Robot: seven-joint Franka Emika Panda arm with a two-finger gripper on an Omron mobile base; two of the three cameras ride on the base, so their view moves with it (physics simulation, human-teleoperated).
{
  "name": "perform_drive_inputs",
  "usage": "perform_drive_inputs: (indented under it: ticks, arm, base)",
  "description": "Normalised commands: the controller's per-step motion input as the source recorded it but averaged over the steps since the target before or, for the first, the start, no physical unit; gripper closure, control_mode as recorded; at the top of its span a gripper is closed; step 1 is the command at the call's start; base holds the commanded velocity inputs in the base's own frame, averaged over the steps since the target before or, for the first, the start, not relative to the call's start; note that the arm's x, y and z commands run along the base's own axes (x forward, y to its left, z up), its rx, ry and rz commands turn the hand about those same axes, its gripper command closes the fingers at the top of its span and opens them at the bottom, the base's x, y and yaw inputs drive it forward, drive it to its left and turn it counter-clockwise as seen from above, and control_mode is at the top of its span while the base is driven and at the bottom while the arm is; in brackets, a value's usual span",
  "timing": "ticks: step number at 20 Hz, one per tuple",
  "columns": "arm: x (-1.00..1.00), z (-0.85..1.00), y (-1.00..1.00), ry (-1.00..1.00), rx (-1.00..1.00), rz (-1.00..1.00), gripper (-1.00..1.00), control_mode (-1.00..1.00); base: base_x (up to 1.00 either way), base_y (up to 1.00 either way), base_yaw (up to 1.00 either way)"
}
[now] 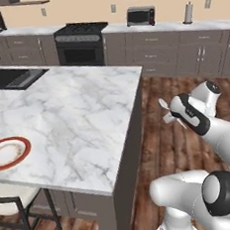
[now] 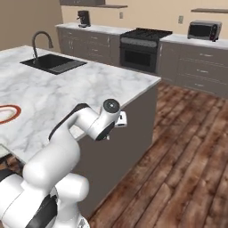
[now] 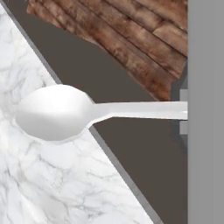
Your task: Take the fork and place it on the left side of the plate. Then take the spoon and place it on the right side of the plate. Make sure they're directly next to the plate.
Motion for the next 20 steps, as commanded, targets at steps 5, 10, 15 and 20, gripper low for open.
perform_drive_inputs:
  ticks: [5, 10, 15, 20]
  arm:
    - [0.00, 0.00, 0.00, 0.00, 0.00, 0.00, 1.00, 1.00]
    - [0.00, 0.00, 0.00, 0.00, 0.00, 0.00, 1.00, 1.00]
    - [0.00, 0.00, 0.00, 0.00, 0.00, 0.00, 1.00, 1.00]
    - [0.00, 0.00, 0.00, 0.00, 0.00, 0.00, 1.00, 1.00]
  base:
    - [0.00, 1.00, -0.14]
    - [-0.17, 1.00, -0.14]
    - [-0.38, 1.00, -0.21]
    - [-0.32, 1.00, -0.26]
